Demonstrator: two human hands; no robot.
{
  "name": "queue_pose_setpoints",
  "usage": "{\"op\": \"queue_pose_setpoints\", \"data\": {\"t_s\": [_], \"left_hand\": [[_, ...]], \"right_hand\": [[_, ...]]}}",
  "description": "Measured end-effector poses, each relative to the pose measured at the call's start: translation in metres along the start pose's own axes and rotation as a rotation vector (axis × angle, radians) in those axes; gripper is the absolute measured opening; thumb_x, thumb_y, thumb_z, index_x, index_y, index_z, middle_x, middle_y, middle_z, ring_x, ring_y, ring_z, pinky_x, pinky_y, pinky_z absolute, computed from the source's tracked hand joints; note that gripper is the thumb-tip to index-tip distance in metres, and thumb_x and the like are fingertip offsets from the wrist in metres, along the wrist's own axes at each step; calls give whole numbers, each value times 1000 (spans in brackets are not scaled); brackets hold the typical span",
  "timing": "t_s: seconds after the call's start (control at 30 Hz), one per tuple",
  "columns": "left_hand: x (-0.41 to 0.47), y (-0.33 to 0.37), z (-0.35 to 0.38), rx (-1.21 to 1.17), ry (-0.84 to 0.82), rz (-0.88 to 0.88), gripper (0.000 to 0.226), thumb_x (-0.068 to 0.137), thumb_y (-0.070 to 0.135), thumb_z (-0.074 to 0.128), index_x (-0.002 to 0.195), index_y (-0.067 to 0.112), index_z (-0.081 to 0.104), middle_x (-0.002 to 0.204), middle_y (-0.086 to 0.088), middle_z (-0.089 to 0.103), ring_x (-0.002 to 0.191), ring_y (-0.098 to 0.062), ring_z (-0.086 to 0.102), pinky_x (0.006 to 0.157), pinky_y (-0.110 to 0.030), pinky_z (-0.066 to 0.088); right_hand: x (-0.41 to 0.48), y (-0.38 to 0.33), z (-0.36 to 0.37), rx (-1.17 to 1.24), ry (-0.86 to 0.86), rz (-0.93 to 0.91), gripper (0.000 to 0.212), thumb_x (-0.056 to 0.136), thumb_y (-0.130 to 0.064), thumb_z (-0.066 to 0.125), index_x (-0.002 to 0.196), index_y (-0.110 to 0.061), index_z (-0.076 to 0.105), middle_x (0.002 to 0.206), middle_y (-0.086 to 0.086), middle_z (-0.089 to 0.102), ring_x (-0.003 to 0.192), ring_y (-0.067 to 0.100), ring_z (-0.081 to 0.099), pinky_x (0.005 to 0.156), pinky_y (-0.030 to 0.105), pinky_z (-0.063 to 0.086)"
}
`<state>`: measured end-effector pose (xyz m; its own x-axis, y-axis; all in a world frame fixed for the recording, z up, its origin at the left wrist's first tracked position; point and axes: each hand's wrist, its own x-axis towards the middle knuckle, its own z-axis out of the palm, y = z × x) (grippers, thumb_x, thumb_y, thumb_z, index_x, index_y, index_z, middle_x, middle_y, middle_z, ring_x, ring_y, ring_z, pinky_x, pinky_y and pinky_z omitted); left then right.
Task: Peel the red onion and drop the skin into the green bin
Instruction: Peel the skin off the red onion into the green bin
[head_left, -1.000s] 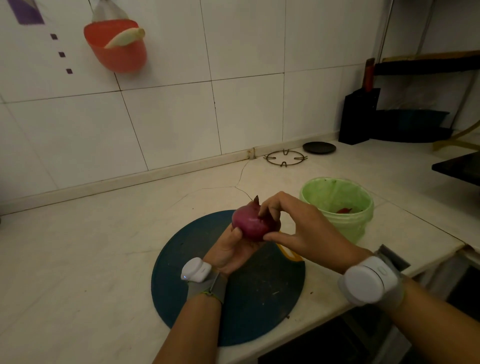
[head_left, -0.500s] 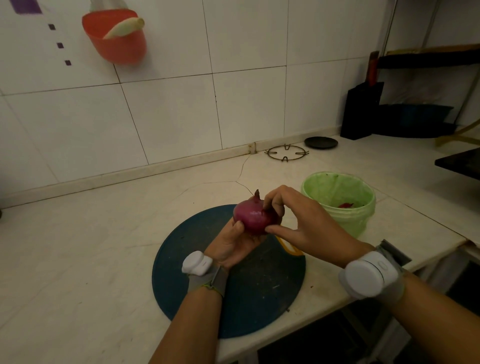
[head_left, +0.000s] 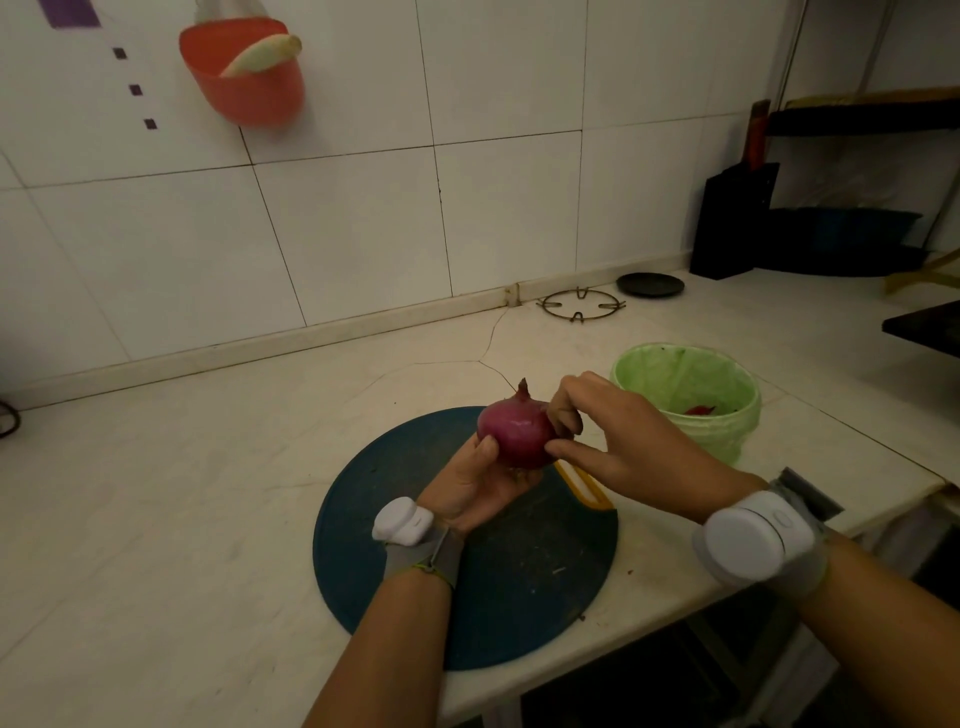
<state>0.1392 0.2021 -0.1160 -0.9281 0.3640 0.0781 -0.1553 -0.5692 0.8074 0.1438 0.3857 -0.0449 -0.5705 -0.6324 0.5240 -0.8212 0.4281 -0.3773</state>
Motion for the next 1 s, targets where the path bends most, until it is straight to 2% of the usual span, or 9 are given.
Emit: {"op": "queue_pose_setpoints", "data": {"t_s": [0.1,0.17,0.23,0.37,0.47,0.57,0.83,0.93,1.0], "left_hand": [[0,0,-1,-12,-18,2,102,36,38,95,124,17,48,120,-15,53,108,-29,55,91,-35,50],[0,-1,-1,-32,-21,-10,101,35,37,95,122,18,49,120,-16,54,108,-30,55,89,-34,51],[0,-2,-3,-52,-12,-22,100,33,37,96,121,19,51,119,-16,55,106,-30,56,87,-33,52],[1,-3,-4,-67,-5,-25,100,33,37,96,121,20,51,120,-16,55,106,-31,56,85,-33,53],[1,-3,-4,-78,-2,-16,98,31,37,96,118,20,53,113,-14,62,101,-30,59,82,-33,54],[2,-3,-5,-76,-17,-13,100,35,37,96,122,20,50,118,-15,57,106,-31,56,86,-35,53],[0,0,1,-83,-38,-7,104,31,32,96,122,14,49,116,-17,58,99,-28,66,77,-35,57],[0,0,2,-68,-34,-11,106,32,32,97,123,12,47,117,-17,56,100,-27,66,78,-34,56],[-1,0,2,-67,-37,-5,105,31,32,97,122,12,48,115,-17,59,100,-28,66,79,-34,57]], "right_hand": [[3,4,-3,105,29,16,27,76,-21,74,91,-22,51,97,-4,53,89,10,51,77,25,46],[4,7,-4,133,12,27,38,76,-27,75,110,-21,59,112,-6,52,102,5,50,83,16,45],[3,9,-4,148,-10,45,45,76,-30,73,119,-26,60,118,-10,52,108,0,48,86,11,42],[0,10,0,217,40,72,40,74,-26,75,112,-28,64,109,-12,58,100,-2,53,84,9,41],[0,9,1,264,104,80,36,70,-27,76,105,-25,67,102,-11,62,95,0,56,81,10,42],[0,8,2,263,130,75,33,69,-28,77,99,-20,69,97,-10,63,93,3,57,81,11,44],[4,6,-6,138,-48,60,26,76,-26,74,96,-21,58,100,-10,54,94,3,52,83,14,45],[3,5,-7,84,-62,17,20,78,-22,72,90,-21,57,100,-10,50,92,5,50,80,10,41],[2,2,-6,61,-44,-12,22,76,-21,74,89,-21,56,101,-8,50,91,5,49,80,9,39]]}}
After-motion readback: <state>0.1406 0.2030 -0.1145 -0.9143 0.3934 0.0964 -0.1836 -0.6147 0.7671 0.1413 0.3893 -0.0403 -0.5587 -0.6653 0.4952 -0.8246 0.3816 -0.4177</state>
